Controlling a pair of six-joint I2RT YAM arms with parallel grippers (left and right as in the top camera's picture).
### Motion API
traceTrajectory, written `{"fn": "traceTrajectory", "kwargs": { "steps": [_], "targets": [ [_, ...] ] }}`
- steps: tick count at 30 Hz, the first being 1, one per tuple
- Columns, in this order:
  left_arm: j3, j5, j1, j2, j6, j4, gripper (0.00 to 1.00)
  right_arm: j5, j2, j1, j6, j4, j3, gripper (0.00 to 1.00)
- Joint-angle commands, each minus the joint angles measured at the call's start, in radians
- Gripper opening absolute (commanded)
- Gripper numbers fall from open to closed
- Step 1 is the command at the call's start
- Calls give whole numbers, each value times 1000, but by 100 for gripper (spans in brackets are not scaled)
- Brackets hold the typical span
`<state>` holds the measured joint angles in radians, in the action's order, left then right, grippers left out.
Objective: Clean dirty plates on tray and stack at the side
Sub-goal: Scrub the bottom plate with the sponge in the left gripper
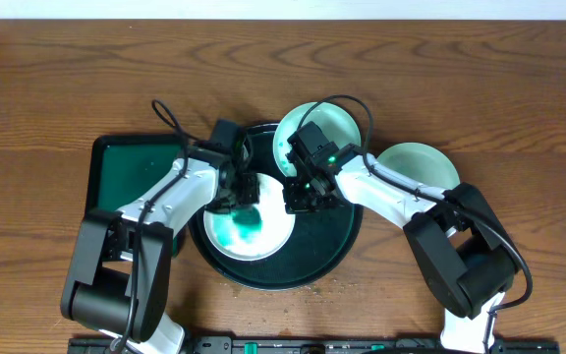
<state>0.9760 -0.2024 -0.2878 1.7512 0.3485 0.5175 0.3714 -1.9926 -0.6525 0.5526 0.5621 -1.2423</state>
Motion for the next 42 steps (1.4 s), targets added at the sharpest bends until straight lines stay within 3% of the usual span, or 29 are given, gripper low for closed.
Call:
{"fn": "traceTrajectory", "kwargs": {
  "steps": [1,8,18,21,27,30,36,42],
  "targets": [
    [-2,215,10,9,27,-80,8,0,-22,23,7,3,-9,1],
    [-2,298,10,9,27,-161,8,0,-22,24,6,6,-9,1],
    [-2,359,10,9,27,98,8,0,-23,25,6,3,-9,1],
    [-2,235,10,8,-8,176,7,0,-23,25,6,3,-9,1],
    [-2,-218,10,8,-130,159,7,0,-23,25,7,2,-9,1],
    [-2,-296,10,8,-135,122,7,0,-23,25,7,3,-9,1],
    [-2,-230,18,8,-127,23,7,0,-23,25,7,4,-9,1],
    [38,133,65,0,9,38,7,0,-23,25,6,4,-9,1]
  ]
}}
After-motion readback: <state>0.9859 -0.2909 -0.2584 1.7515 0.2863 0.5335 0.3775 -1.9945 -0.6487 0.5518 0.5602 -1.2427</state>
